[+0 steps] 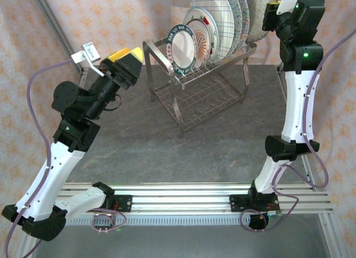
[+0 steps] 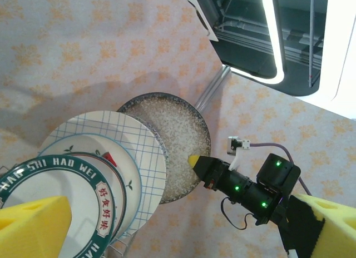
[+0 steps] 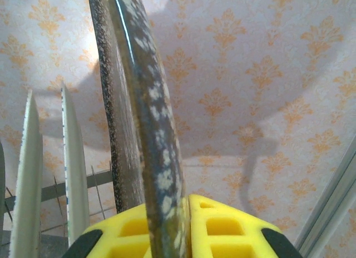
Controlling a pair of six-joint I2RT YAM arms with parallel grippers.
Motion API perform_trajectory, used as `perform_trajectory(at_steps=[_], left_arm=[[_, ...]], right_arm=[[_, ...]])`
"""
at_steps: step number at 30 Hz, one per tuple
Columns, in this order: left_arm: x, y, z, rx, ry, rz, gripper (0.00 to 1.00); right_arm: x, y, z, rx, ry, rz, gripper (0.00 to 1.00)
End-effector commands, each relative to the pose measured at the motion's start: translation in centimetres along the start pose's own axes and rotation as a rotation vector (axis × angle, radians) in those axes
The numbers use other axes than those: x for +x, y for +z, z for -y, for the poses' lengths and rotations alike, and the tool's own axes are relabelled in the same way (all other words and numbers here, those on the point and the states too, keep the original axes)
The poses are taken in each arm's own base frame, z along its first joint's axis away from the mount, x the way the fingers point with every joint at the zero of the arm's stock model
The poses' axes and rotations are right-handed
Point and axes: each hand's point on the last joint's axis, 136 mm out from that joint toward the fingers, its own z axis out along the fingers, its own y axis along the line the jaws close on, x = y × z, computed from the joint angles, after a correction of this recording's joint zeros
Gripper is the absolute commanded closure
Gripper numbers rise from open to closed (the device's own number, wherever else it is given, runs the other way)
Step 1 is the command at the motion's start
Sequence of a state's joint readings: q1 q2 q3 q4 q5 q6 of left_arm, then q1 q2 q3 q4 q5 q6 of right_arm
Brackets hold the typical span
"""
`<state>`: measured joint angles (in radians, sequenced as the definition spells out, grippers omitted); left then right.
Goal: Unload the plates from the dish rack
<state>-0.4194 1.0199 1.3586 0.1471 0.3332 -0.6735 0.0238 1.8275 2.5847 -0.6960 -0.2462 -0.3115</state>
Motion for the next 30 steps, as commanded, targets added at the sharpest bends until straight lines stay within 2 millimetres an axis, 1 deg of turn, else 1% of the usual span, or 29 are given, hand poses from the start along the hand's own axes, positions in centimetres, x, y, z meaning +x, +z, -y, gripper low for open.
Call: perform_trajectory(at_steps=[1,8,14,17,19,23,30], left_arm=[[-1.4,0.0,2.0,0.065,-0.012,0.038,0.01],[-0.5,0.4,1.6,0.054,-0.043,0.005,0.01],[0.4,0.6,2.0,0.056,-0.064,-0.029,0.01],[1.3,0.7,2.1,0.055,-0.077,-0.06,0.01],[2.3,0.7,2.2,0.056,-0.092,-0.088,0.01],[4.4,0.5,2.2,0.056,-0.12,-0.143,0.02],[8.6,-0.1,3.1,0.067,-0.162,-0.25,0.04]], right_arm=[[-15.0,-11.4,0.9,0.057,0.002,0.513,1.0],[-14.2,-12.9,2.1,0.138,-0.006,0.465,1.0],[-13.8,-14.7,2.5,0.167,-0.011,0.443,1.0],[-13.7,-15.6,2.5,0.169,-0.004,0.433,1.0],[-13.5,-16.5,2.6,0.175,0.007,0.423,1.0],[-12.5,-17.8,2.8,0.187,0.039,0.394,1.0],[-9.9,-20.9,3.9,0.264,0.097,0.338,1.0]])
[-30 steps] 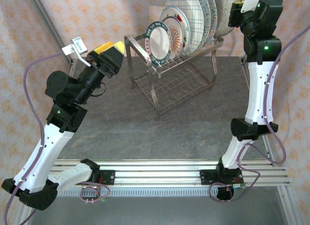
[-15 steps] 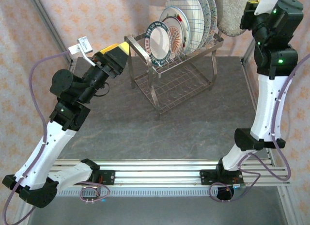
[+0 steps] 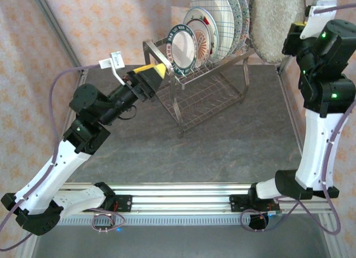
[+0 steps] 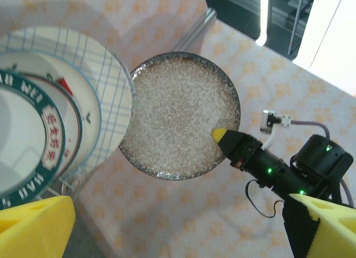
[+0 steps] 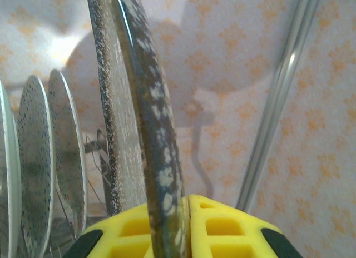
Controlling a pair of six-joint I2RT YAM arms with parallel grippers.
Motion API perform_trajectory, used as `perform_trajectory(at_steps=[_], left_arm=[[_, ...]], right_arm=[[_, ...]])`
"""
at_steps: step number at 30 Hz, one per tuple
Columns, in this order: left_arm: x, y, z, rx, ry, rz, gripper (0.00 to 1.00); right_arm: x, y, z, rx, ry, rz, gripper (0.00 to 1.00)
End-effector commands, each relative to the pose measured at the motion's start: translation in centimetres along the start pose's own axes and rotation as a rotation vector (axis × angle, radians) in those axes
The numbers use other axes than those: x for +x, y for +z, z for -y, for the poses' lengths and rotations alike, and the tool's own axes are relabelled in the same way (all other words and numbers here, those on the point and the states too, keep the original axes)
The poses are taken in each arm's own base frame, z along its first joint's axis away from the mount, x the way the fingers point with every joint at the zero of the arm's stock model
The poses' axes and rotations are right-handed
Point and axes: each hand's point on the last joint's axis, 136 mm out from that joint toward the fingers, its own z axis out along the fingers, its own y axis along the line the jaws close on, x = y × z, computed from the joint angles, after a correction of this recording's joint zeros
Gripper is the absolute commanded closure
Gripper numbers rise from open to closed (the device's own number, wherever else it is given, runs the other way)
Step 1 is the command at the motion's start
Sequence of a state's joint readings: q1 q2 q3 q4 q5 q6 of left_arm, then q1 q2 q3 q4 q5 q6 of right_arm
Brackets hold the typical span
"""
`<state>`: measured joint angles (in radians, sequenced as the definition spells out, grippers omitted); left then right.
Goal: Unload the plates from the dish rack
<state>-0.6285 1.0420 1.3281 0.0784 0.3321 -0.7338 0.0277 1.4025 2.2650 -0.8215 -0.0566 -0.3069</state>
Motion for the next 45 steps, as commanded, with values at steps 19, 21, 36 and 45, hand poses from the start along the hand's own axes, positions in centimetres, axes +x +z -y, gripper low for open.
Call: perform_trajectory(at_steps=[19,21,36,45], left_arm=[[16.0,2.0,-1.3,-0.056,-0.174,-0.285,0.13],[17.5,2.4,-2.0,-0.073,-0.211,-0.311,0.15],[25.4,3.5,-5.9,-0.195,-0.449,-0.475,0.22],[30.4,3.5,-10.0,-0.342,-0.646,-0.555,0.27]], right_arm=[[-0.1,-11.6,5.5,0.225,0.329,0.123,1.0],[1.2,-11.7,5.6,0.244,0.367,0.088,1.0],[9.9,-11.7,3.9,0.244,0.623,-0.173,1.0],[14.3,-11.3,1.0,0.154,0.807,-0.298,1.0]])
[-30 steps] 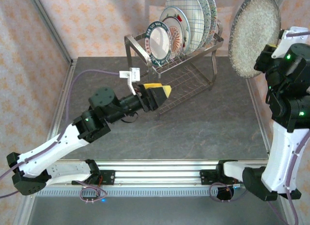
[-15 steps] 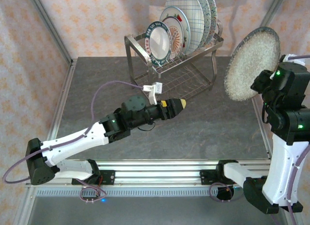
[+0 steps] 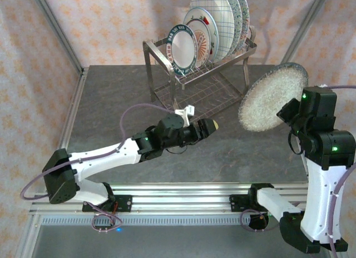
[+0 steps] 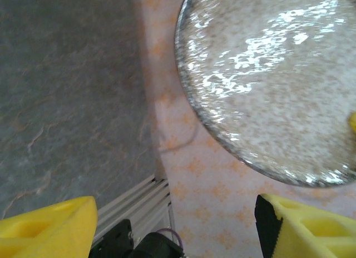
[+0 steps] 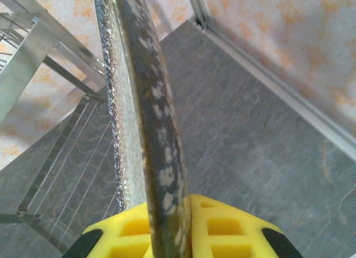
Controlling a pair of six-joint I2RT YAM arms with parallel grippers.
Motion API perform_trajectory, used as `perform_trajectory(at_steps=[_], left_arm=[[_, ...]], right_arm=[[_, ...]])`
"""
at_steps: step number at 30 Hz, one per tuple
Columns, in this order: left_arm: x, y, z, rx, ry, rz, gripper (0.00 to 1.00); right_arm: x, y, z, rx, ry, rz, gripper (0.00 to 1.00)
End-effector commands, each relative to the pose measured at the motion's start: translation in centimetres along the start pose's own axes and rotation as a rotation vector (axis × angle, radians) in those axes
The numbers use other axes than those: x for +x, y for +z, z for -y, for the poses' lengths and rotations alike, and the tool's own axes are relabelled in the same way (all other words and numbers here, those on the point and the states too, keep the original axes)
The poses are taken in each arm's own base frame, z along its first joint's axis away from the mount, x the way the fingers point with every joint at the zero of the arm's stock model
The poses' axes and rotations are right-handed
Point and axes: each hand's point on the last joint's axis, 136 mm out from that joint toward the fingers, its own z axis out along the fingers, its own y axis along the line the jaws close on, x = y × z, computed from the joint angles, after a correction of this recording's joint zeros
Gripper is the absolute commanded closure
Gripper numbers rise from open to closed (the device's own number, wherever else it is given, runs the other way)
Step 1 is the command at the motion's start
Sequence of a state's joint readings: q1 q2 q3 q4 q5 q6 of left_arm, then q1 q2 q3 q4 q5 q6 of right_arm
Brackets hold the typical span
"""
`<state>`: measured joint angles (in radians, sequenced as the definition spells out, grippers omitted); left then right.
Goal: Unload the plates from the dish rack
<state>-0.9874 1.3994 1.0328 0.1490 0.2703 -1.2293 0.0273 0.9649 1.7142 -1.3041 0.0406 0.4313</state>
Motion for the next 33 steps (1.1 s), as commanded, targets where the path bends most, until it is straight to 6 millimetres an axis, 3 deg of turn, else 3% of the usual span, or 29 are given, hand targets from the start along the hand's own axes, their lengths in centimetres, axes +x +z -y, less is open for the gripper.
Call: perform_trajectory(at_steps=[1,14,20,33], left_arm=[[0.2,0.9,-0.1,0.033,-0.106,-0.027,0.27],[0.4,3.8,0.1,0.128,-0.251,-0.055,0.31],[0.6,4.4,-0.8,0.106,-0.277,-0.064,0.37],[-0.5,5.1,-0.6,0.137,-0.307,-0.029,0.44]], right_arm=[[-3.3,-2.2,-3.4,-0.22,0.187,0.145,1.0],[0.2,-0.3,-4.3,-0.293,0.25,0.016,1.0],[1.2,0.3,-4.4,-0.317,0.298,-0.014,1.0],[2.9,0.8,-4.7,-0.365,0.379,-0.077,1.0]])
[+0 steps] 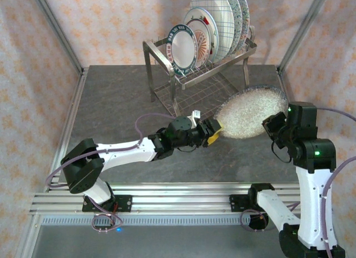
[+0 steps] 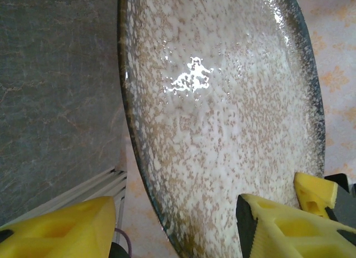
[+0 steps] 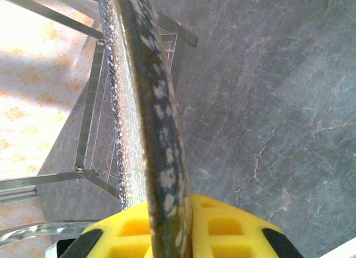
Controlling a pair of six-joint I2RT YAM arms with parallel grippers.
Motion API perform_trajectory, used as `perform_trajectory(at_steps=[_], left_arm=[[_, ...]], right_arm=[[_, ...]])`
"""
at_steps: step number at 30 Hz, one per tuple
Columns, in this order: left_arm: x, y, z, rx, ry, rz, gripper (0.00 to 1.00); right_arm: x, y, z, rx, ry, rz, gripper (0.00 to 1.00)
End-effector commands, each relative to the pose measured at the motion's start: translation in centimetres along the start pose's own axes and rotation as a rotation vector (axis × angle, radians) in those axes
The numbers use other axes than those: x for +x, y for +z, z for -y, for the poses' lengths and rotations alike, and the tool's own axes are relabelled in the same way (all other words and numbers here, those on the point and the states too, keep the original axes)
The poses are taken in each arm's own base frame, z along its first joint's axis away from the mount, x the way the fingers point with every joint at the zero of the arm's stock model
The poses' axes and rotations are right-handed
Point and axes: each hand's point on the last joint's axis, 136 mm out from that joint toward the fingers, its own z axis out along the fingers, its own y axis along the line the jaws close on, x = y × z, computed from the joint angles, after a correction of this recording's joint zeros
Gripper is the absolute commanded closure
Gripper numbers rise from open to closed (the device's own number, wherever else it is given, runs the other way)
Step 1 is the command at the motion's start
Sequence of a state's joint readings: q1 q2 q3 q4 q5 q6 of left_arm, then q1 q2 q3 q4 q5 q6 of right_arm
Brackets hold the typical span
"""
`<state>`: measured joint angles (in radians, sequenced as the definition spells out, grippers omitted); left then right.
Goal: Unload the plates from the dish rack
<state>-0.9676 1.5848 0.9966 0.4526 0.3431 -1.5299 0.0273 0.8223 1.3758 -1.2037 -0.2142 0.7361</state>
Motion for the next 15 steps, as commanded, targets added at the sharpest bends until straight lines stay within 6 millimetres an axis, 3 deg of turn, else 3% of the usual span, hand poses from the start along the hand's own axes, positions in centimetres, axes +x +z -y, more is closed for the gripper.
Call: perform_trajectory(at_steps=[1,12,15], left_arm=[[-0.4,0.7,1.4,0.058,-0.015,0.006,0.45],[-1.1,1.3,2.7,0.095,-0.013,0.01,0.79],[-1.1,1.3,2.7,0.095,-0.013,0.006,0.81]], right_arm=[[-2.8,-2.7,-5.8,-0.29,0.054,0.126,1.0],[-2.3,-2.3,-5.4,-0.287,0.07,0.102,1.0],[-1.9,-1.9,-5.3,-0.289,0.076,0.083,1.0]])
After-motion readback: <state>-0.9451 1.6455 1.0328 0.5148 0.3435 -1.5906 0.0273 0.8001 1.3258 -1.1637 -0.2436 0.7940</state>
